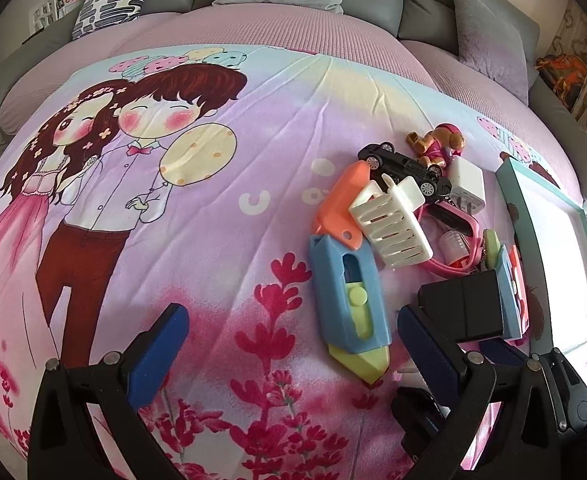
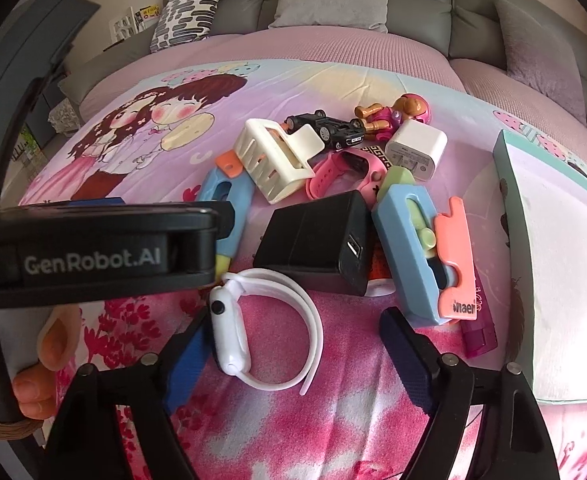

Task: Organize rigid objects
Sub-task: 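Grasp the blue-yellow toy knife with the left tool while the right tool grasps the white watch, then carry the toy knife and white watch into the green tray and release both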

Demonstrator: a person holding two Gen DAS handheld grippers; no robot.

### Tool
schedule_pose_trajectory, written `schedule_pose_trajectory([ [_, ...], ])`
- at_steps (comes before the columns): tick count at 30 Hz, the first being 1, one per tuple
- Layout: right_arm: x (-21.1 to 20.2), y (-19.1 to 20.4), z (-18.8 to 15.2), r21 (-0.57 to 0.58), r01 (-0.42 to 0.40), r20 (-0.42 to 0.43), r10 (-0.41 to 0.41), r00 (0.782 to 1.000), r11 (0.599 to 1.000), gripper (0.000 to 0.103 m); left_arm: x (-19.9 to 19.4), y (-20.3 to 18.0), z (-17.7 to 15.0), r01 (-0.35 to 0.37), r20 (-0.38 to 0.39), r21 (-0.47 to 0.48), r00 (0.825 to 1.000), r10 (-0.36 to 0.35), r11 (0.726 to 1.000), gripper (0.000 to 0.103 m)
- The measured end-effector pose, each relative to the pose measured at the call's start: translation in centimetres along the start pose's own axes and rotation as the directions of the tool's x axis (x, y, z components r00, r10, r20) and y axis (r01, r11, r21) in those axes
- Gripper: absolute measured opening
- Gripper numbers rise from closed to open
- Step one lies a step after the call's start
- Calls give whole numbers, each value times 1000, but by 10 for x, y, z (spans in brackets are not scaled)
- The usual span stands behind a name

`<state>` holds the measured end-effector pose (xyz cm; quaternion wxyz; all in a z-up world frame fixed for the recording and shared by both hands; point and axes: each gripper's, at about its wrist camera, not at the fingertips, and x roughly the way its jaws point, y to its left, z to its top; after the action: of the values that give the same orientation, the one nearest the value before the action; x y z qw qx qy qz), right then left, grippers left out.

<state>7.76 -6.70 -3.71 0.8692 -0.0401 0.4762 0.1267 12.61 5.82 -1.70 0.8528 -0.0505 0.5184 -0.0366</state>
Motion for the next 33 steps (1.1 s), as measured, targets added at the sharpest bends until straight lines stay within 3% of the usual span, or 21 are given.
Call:
schedule_pose_trajectory([
  [8,-4,-10,-2,19,-12,9,12,1000,1000,69,15,-20,4,-26,-5,47,1000,26,999,99],
  [10,-5,-14,-3,30,-18,11,17,1000,999,68,16,-20,4,-41,3,56,999,41,998,86],
  [14,-6,-17,-4,43,-21,12,21,1000,999,67,17,-20,3,-67,23,76,998,65,995,75],
  [16,-6,-17,-4,46,-20,13,19,1000,999,65,15,-18,4,-81,39,81,996,78,993,54],
  [18,-9,-19,-6,52,-25,12,25,1000,998,60,12,-13,4,-80,49,76,996,76,994,42],
  [21,-11,-21,-7,62,-38,11,37,999,997,49,9,-1,3,-50,48,38,998,48,998,42],
  [27,-19,-25,-14,81,-58,22,57,998,995,49,-7,22,-6,-86,89,-38,992,89,996,41],
  [33,-39,-28,-16,103,-87,88,78,993,991,49,-37,33,-4,-80,176,-89,980,95,993,41],
])
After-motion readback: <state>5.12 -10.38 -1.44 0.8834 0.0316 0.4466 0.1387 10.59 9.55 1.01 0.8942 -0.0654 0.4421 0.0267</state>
